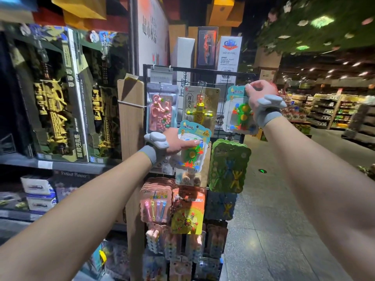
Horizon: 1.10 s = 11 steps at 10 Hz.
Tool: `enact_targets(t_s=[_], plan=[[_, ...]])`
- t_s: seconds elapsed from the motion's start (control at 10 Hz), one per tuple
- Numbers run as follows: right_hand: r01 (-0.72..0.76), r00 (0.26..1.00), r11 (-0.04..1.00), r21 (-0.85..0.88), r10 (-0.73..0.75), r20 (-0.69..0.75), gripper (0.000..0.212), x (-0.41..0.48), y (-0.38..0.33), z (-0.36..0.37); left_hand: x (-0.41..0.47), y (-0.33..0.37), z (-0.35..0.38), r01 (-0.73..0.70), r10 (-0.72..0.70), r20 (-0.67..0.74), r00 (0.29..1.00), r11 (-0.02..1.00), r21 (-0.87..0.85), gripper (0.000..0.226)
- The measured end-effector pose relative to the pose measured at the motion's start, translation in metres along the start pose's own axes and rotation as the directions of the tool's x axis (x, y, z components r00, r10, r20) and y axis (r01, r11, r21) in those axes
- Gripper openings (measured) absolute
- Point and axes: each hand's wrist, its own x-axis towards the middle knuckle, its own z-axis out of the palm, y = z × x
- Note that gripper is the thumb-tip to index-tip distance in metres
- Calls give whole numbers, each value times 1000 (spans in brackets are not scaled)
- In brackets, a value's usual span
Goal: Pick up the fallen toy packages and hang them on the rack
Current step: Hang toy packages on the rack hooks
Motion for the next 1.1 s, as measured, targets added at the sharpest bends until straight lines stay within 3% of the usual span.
enact_targets(t_s=[0.4, 0.7, 0.8, 1.0, 1.1], plan=[[-45, 998, 992, 122, 38, 56, 28, 24, 24, 16, -9, 3, 2, 27, -28, -5, 1000, 999, -35, 24], [-111, 990, 991, 71, 104, 93, 31, 34, 33, 23, -9, 8, -2, 17, -17, -15, 1000, 1000, -8, 22], [-91, 996, 996, -11, 91, 15, 22, 35, 30, 25, -7, 8, -3, 28, -29, -38, 999, 999, -14, 25], [-123, 987, 991, 45, 117, 111, 31, 48, 37, 30, -3, 6, -8, 50, -51, -29, 998, 998, -27, 17], [-79, 996, 994, -72, 81, 21, 20, 49, 35, 28, -5, 7, -8, 36, -35, -54, 998, 999, 19, 18]])
